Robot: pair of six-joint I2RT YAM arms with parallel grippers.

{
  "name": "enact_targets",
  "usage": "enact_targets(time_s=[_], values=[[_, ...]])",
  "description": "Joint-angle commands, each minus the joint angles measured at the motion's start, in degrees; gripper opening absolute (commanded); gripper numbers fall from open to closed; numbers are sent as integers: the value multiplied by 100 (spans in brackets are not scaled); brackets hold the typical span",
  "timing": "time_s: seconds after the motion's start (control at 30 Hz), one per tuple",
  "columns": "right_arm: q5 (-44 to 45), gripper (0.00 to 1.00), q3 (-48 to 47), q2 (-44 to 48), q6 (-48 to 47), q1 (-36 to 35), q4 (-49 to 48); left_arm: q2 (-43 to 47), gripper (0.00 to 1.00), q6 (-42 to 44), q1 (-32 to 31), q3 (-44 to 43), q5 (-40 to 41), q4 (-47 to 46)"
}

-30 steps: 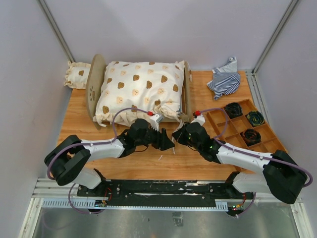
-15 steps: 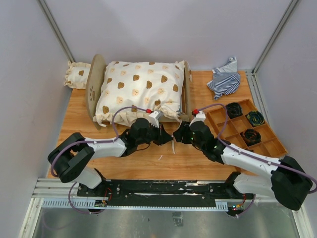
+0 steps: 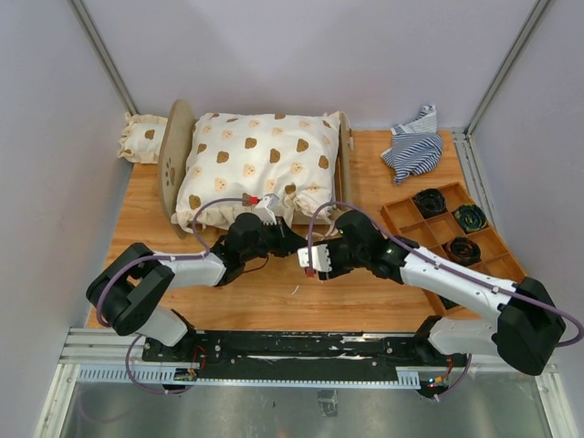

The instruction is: Set up the pet bed

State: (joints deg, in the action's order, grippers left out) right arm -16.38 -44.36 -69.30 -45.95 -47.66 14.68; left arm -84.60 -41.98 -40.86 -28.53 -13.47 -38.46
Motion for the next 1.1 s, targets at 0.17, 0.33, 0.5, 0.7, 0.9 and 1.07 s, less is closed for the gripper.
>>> enact_targets(time_s=[0.17, 0.33, 0.5, 0.7, 0.9, 1.07], values=[[-237, 43, 262, -789, -4488, 5, 43, -367, 0, -325, 366, -155, -405, -430], [517, 42, -244, -1383, -5763, -70, 689, -521, 0, -375, 424, -204, -563, -542], [1075, 41, -883, -2001, -6348, -243, 1337, -668, 0, -360, 493, -185, -664, -618], [1451, 39, -1260, -2778, -6638, -397, 1759, -853, 0, -452, 553, -96, -867, -879], [1666, 36, -1506, -3250, -6796, -507, 1993, -909, 0, -512, 569, 39, -877, -1082], [1414, 4, -1508, -3277, -6664, -615, 2046, -865, 0, -537, 601, 72, -893, -1086]])
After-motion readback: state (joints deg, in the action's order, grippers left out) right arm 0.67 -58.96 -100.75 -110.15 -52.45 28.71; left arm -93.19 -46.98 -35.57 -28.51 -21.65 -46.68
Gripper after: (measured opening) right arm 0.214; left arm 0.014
